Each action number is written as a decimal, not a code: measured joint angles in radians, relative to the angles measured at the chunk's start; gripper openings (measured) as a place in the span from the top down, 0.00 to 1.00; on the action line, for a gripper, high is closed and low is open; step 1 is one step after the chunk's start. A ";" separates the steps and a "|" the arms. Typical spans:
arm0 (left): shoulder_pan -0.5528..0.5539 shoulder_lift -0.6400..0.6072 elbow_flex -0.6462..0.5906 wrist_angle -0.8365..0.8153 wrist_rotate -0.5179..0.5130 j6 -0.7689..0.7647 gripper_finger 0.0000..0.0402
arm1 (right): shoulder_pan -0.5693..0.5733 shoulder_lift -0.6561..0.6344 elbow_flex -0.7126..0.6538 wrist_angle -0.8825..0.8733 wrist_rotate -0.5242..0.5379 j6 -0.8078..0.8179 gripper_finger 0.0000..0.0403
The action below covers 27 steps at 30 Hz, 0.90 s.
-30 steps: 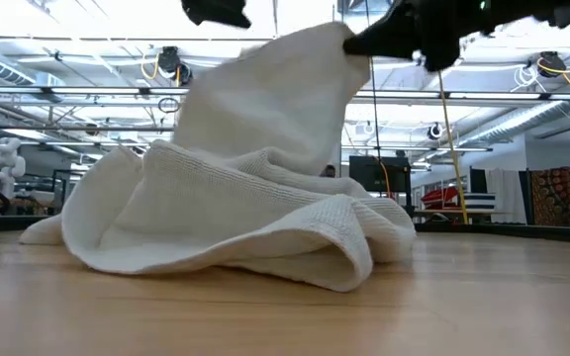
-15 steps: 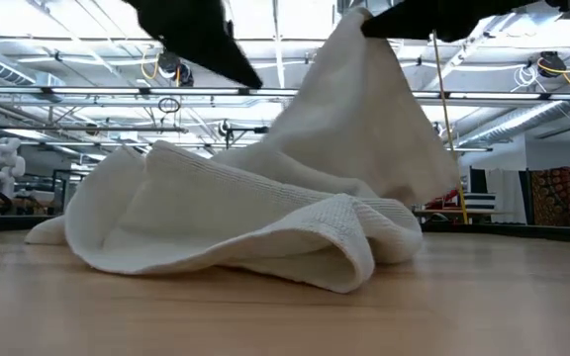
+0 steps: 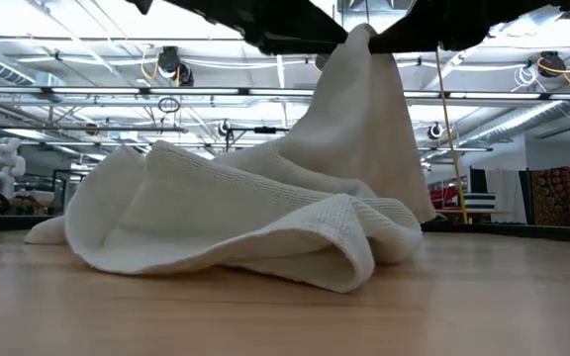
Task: Roll towel
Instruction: Roll the white towel
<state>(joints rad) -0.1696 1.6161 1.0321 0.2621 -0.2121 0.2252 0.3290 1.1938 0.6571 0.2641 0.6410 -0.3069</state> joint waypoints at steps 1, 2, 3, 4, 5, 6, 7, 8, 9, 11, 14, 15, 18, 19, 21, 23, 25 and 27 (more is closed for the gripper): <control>0.009 0.009 0.000 0.001 0.007 -0.006 0.41 | 0.000 0.000 0.000 0.003 -0.014 0.001 1.00; 0.020 0.022 0.000 0.000 0.009 -0.009 0.42 | 0.000 0.000 0.000 0.006 -0.020 0.005 1.00; 0.026 0.029 0.000 -0.020 0.009 -0.008 0.44 | 0.000 0.000 0.000 0.012 -0.024 0.010 1.00; 0.030 0.037 -0.002 -0.046 0.011 -0.006 0.47 | 0.000 0.000 0.000 0.017 -0.037 0.014 1.00; 0.032 0.047 -0.003 -0.050 0.024 -0.003 0.52 | 0.000 0.000 0.000 0.016 -0.044 0.018 1.00; 0.033 0.053 -0.002 -0.048 0.047 0.000 0.57 | 0.000 0.000 0.000 0.014 -0.045 0.025 1.00; 0.030 0.054 -0.002 -0.061 0.066 0.001 0.63 | 0.000 0.000 0.000 0.007 -0.047 0.035 1.00; 0.024 0.053 -0.002 -0.069 0.077 -0.001 0.70 | 0.000 0.000 0.000 -0.001 -0.047 0.046 1.00; 0.018 0.053 -0.002 -0.072 0.081 -0.005 0.77 | 0.000 0.000 0.000 -0.008 -0.048 0.061 1.00; 0.006 0.047 -0.002 -0.085 0.079 -0.011 0.92 | 0.001 0.000 0.000 -0.036 -0.049 0.081 1.00; -0.016 0.013 0.000 -0.093 0.025 -0.014 0.96 | 0.001 0.001 0.000 -0.073 -0.045 0.121 1.00; -0.025 -0.007 0.001 -0.101 -0.006 -0.006 0.96 | 0.000 0.001 0.000 -0.085 -0.043 0.142 1.00; -0.038 -0.067 0.002 -0.146 -0.076 0.021 0.97 | 0.001 0.001 0.000 -0.120 -0.046 0.217 0.98; -0.038 -0.089 0.002 -0.166 -0.079 0.021 0.98 | 0.001 0.001 0.001 -0.138 -0.048 0.247 0.96; -0.036 -0.130 0.002 -0.216 -0.081 0.016 0.99 | 0.001 0.000 0.001 -0.190 -0.072 0.317 0.91; -0.031 -0.155 0.004 -0.227 -0.081 0.008 0.99 | 0.001 0.011 0.001 -0.246 -0.100 0.399 0.84; -0.031 -0.167 0.004 -0.266 -0.081 -0.003 0.98 | 0.007 0.031 0.000 -0.282 -0.119 0.483 0.75; -0.026 -0.167 0.004 -0.270 -0.081 -0.008 0.98 | 0.021 0.058 0.000 -0.302 -0.118 0.557 0.67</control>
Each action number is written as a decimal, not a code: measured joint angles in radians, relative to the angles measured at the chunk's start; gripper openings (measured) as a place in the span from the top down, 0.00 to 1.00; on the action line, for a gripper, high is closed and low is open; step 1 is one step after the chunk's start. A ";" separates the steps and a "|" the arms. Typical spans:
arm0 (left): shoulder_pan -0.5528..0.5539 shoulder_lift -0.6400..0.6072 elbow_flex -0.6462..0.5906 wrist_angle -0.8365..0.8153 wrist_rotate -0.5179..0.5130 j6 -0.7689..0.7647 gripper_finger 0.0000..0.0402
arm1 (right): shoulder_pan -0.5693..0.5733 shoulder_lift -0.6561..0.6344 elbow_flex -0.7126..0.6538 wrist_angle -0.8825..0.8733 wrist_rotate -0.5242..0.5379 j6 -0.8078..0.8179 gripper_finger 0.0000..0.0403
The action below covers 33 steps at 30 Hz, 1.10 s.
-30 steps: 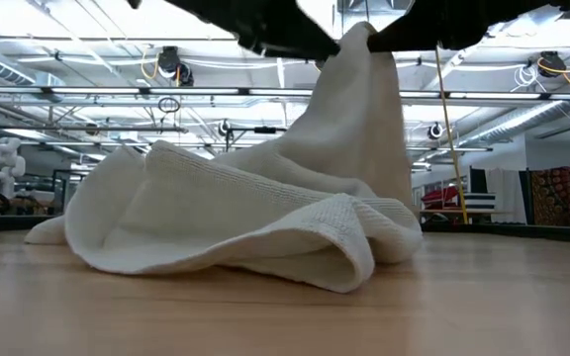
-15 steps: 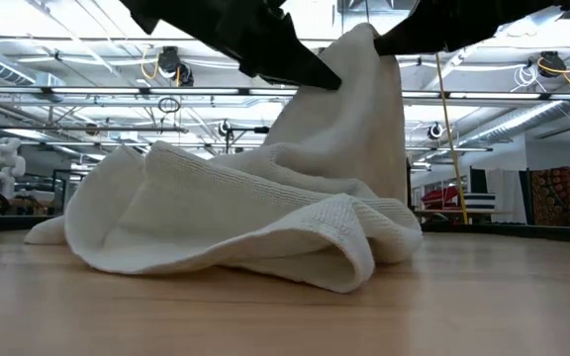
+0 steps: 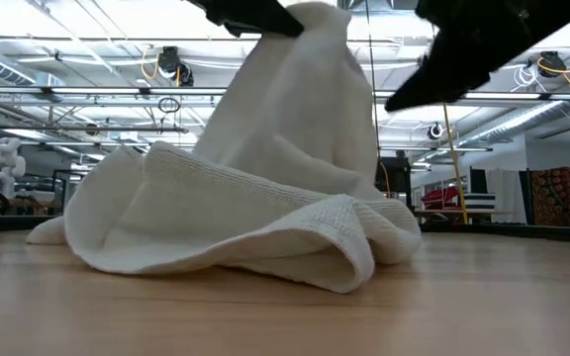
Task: Roll towel
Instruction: Roll the white towel
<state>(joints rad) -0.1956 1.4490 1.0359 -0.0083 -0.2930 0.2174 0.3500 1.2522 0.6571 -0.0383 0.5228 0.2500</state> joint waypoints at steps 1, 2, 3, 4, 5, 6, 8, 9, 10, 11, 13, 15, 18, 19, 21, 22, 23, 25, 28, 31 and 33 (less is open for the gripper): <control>0.001 0.000 0.000 -0.009 0.000 0.000 0.98 | 0.009 0.020 0.000 0.001 0.000 0.032 0.63; 0.001 0.000 0.000 -0.012 -0.001 0.000 0.98 | 0.018 0.040 0.000 0.010 0.000 0.066 0.59; 0.001 0.000 0.000 -0.012 -0.001 -0.001 0.98 | 0.029 0.060 0.000 0.013 -0.001 0.098 0.55; 0.000 0.001 0.000 -0.012 0.000 -0.002 0.98 | 0.041 0.080 -0.001 0.017 -0.001 0.128 0.52; 0.000 0.001 0.000 -0.013 0.000 -0.002 0.98 | 0.051 0.105 -0.001 0.036 0.000 0.157 0.49; -0.001 0.002 0.000 -0.013 0.000 -0.002 0.98 | 0.061 0.133 0.000 0.057 0.000 0.180 0.46; -0.001 0.002 0.000 -0.013 0.000 -0.002 0.98 | 0.080 0.191 -0.002 0.082 0.002 0.205 0.41; 0.000 0.002 0.000 -0.012 0.000 -0.002 0.98 | 0.086 0.224 -0.002 0.114 0.002 0.209 0.39; 0.000 0.002 0.000 -0.012 0.000 -0.002 0.98 | 0.088 0.257 -0.002 0.154 0.002 0.210 0.38; 0.000 0.002 0.000 -0.012 0.000 -0.002 0.98 | 0.090 0.288 -0.002 0.187 0.002 0.210 0.37; 0.000 0.002 0.000 -0.013 0.000 -0.002 0.98 | 0.090 0.350 -0.002 0.266 0.004 0.204 0.36; 0.000 0.002 0.000 -0.017 0.000 -0.001 0.98 | 0.088 0.404 -0.002 0.341 0.032 0.190 0.36; 0.000 0.002 -0.001 -0.031 0.000 -0.002 0.98 | 0.088 0.457 -0.002 0.413 0.117 0.182 0.40; 0.000 0.002 -0.001 -0.036 0.000 -0.002 0.98 | 0.088 0.466 -0.002 0.421 0.134 0.176 0.42; -0.001 0.002 -0.001 -0.043 0.000 -0.002 0.98 | 0.087 0.469 -0.002 0.431 0.138 0.158 0.50; -0.001 0.002 -0.001 -0.049 0.000 -0.002 0.98 | 0.087 0.466 -0.002 0.431 0.140 0.156 0.56; -0.001 0.002 -0.001 -0.055 0.000 -0.002 0.98 | 0.088 0.460 -0.002 0.427 0.139 0.150 0.62; -0.001 0.002 -0.001 -0.074 0.000 -0.002 0.98 | 0.089 0.441 -0.002 0.423 0.121 0.131 0.76; -0.001 0.002 -0.001 -0.086 0.000 -0.002 0.98 | 0.092 0.400 -0.001 0.415 0.066 0.087 0.95; -0.001 0.002 -0.001 -0.085 0.000 -0.017 0.98 | 0.093 0.357 -0.001 0.372 0.052 0.081 0.96; -0.001 0.002 -0.001 -0.088 0.000 -0.053 0.98 | 0.092 0.317 -0.001 0.322 0.064 0.078 0.96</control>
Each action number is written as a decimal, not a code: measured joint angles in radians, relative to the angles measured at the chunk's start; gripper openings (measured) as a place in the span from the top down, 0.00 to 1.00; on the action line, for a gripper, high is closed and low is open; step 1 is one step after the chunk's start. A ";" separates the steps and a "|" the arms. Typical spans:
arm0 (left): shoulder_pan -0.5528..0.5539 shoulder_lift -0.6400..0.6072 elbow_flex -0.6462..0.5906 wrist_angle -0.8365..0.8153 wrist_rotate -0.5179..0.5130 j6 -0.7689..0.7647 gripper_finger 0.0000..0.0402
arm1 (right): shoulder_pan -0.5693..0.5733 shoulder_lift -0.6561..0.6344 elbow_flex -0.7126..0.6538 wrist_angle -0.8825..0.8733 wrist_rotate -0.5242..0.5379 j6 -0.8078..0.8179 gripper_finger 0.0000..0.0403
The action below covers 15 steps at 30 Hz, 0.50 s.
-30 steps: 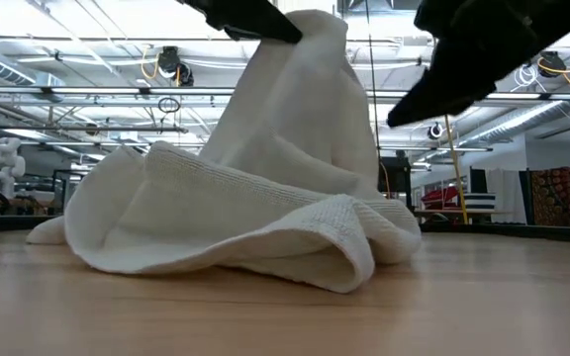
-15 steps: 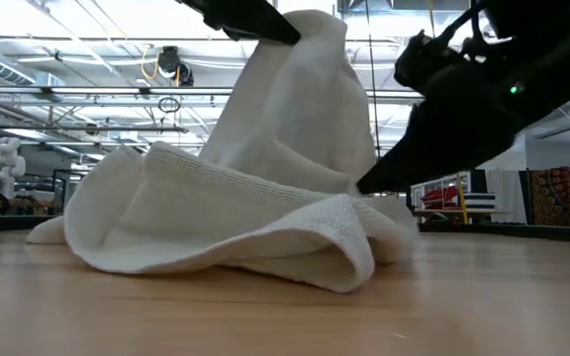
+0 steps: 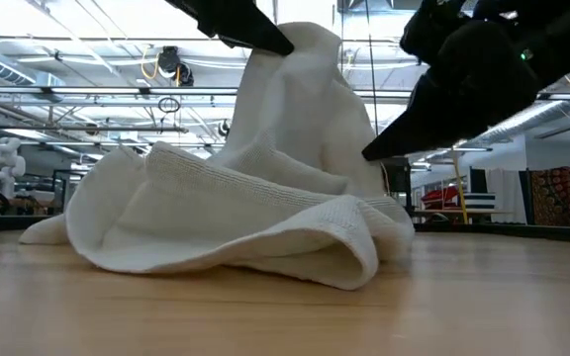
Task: Roll towel
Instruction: Roll the white towel
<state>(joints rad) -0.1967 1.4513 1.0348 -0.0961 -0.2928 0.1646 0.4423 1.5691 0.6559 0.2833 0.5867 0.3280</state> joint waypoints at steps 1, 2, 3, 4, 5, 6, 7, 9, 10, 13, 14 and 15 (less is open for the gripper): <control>0.000 0.000 0.000 -0.006 0.000 -0.022 0.98 | 0.000 -0.021 0.000 -0.024 0.012 0.000 0.97; 0.000 0.000 0.000 -0.018 0.000 -0.049 0.98 | 0.000 -0.045 0.000 -0.048 0.022 0.000 0.98; 0.000 0.000 0.000 -0.036 0.000 -0.076 0.98 | 0.001 -0.071 0.000 -0.080 0.037 -0.002 0.99; -0.003 0.000 0.000 -0.056 0.002 -0.097 0.97 | 0.004 -0.099 0.000 -0.115 0.054 -0.003 0.99; -0.008 0.000 0.000 -0.076 0.006 -0.118 0.95 | 0.005 -0.129 0.000 -0.141 0.076 -0.003 0.99; -0.013 0.000 0.000 -0.102 0.007 -0.144 0.93 | 0.005 -0.158 0.000 -0.167 0.099 -0.002 0.99; -0.021 0.000 0.000 -0.128 0.008 -0.169 0.89 | 0.005 -0.188 0.001 -0.198 0.118 -0.002 0.99; -0.035 0.000 -0.006 -0.173 0.004 -0.228 0.81 | 0.005 -0.246 0.000 -0.257 0.134 -0.004 0.99; -0.042 0.000 -0.013 -0.195 -0.011 -0.251 0.76 | 0.005 -0.272 0.001 -0.281 0.148 -0.004 0.99; -0.064 0.000 -0.038 -0.303 -0.104 -0.336 0.62 | 0.008 -0.341 0.001 -0.368 0.174 -0.003 1.00; -0.071 0.000 -0.047 -0.350 -0.138 -0.383 0.58 | 0.008 -0.360 0.001 -0.392 0.175 -0.004 1.00; -0.078 0.000 -0.057 -0.392 -0.169 -0.440 0.54 | 0.008 -0.377 0.001 -0.422 0.176 -0.003 1.00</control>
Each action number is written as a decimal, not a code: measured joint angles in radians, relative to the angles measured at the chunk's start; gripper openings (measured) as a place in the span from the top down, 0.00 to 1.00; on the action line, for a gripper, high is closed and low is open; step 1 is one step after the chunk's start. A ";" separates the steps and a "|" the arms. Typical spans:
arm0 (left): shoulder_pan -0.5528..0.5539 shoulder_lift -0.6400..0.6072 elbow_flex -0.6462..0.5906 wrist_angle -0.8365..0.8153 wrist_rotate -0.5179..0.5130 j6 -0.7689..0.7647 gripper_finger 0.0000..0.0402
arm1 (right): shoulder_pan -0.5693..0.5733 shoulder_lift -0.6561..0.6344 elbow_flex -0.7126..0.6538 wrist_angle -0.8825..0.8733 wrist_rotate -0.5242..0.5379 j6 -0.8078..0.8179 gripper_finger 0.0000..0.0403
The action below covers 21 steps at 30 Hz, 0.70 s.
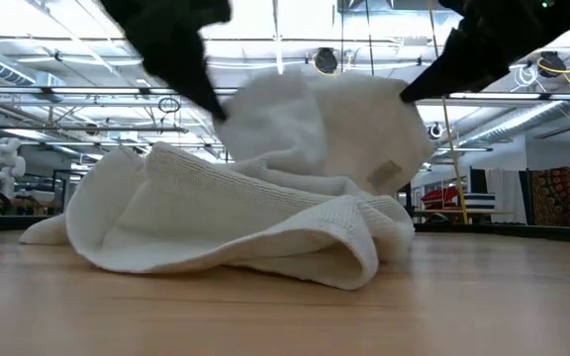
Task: Roll towel
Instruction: Roll the white towel
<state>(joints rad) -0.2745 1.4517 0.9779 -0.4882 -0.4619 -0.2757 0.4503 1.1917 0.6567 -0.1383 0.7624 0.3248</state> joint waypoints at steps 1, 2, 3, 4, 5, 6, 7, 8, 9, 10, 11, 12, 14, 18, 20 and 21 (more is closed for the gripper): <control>-0.007 0.000 -0.016 -0.033 -0.025 -0.061 0.51 | 0.001 -0.014 0.000 -0.026 0.001 0.003 1.00; -0.013 0.000 -0.037 -0.061 -0.042 -0.118 0.50 | 0.001 -0.026 0.000 -0.046 0.000 0.005 1.00; -0.020 0.000 -0.060 -0.091 -0.053 -0.178 0.48 | 0.001 -0.036 0.000 -0.067 0.000 0.007 1.00; -0.027 0.000 -0.084 -0.118 -0.064 -0.243 0.48 | 0.001 -0.043 0.000 -0.086 -0.001 0.007 1.00; -0.033 0.000 -0.108 -0.133 -0.067 -0.309 0.48 | 0.001 -0.047 0.000 -0.101 -0.001 0.007 1.00; -0.039 0.000 -0.131 -0.138 -0.067 -0.374 0.47 | 0.001 -0.051 0.000 -0.115 -0.002 0.007 1.00; -0.046 0.000 -0.151 -0.143 -0.067 -0.440 0.47 | 0.001 -0.052 0.000 -0.131 -0.002 0.007 1.00; -0.055 0.000 -0.172 -0.149 -0.066 -0.503 0.47 | 0.001 -0.052 0.000 -0.141 -0.002 0.007 1.00; -0.061 0.000 -0.191 -0.153 -0.065 -0.558 0.47 | 0.001 -0.052 0.000 -0.149 -0.002 0.007 1.00; -0.065 0.000 -0.206 -0.156 -0.063 -0.604 0.47 | 0.001 -0.052 0.000 -0.155 -0.002 0.007 1.00; -0.069 0.000 -0.217 -0.161 -0.061 -0.642 0.47 | 0.001 -0.052 0.000 -0.160 -0.003 0.007 1.00; -0.070 0.000 -0.224 -0.174 -0.056 -0.678 0.47 | 0.001 -0.052 0.000 -0.162 -0.004 0.007 1.00; -0.070 0.000 -0.229 -0.231 -0.031 -0.737 0.47 | 0.001 -0.052 0.000 -0.167 -0.005 0.007 1.00; -0.066 -0.005 -0.230 -0.349 -0.007 -0.764 0.47 | 0.001 -0.052 0.000 -0.182 -0.009 0.004 1.00; -0.056 -0.016 -0.230 -0.398 0.015 -0.747 0.47 | 0.001 -0.051 0.000 -0.184 -0.009 0.004 1.00; -0.050 -0.023 -0.230 -0.414 0.040 -0.723 0.47 | 0.001 -0.051 0.000 -0.184 -0.009 0.004 1.00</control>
<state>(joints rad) -0.3240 1.4291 0.7479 -0.9020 -0.4217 -0.9992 0.4515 1.1404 0.6567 -0.3225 0.7536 0.3286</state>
